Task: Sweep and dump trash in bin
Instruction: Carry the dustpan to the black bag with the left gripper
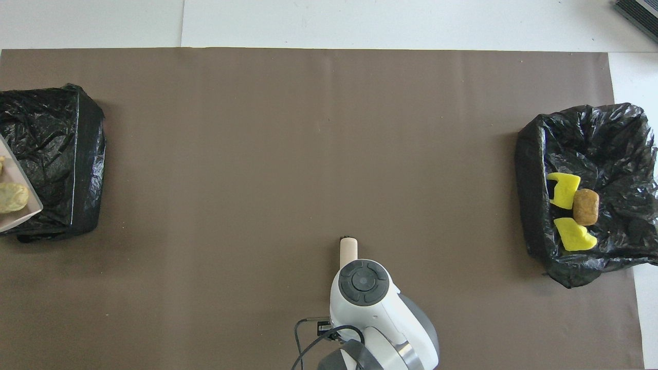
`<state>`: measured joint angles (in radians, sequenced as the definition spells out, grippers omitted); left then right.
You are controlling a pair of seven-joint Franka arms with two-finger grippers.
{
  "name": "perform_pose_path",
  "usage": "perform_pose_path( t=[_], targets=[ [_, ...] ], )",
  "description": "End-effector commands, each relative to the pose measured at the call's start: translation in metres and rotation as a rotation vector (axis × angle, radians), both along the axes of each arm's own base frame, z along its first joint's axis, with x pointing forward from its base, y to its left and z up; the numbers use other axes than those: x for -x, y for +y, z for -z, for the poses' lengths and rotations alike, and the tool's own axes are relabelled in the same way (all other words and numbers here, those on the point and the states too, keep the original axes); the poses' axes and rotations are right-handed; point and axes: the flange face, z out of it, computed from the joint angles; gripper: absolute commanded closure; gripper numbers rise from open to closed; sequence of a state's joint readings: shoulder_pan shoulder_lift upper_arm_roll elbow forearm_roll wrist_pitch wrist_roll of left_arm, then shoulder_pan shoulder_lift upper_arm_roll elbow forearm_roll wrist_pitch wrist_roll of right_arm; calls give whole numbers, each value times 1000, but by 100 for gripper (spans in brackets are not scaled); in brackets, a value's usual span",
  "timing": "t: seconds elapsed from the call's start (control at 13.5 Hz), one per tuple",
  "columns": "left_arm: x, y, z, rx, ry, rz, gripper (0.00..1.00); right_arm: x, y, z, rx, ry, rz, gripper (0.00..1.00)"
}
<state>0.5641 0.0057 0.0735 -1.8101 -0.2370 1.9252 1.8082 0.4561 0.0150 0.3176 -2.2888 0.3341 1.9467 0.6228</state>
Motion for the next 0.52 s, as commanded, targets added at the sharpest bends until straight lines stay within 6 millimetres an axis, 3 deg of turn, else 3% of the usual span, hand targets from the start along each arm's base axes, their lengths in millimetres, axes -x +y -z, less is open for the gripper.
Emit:
perform_pose_path(
  t=[0.0,0.07,0.22,0.44],
  targets=[
    [-35,24,-16,-117,25,-4,100,7,-6,3,-12,-10,-20,93],
    [-42,26,-15,-159,39,-24,100,12,-5,6,-6,-9,-40,92],
    [-50,26,-20,-256,28,-70,100,12,-5,6,-4,-9,-42,77],
    [-76,-5,-15,-483,109,-41,100,10,-1,3,-3,-11,-41,0]
  ],
)
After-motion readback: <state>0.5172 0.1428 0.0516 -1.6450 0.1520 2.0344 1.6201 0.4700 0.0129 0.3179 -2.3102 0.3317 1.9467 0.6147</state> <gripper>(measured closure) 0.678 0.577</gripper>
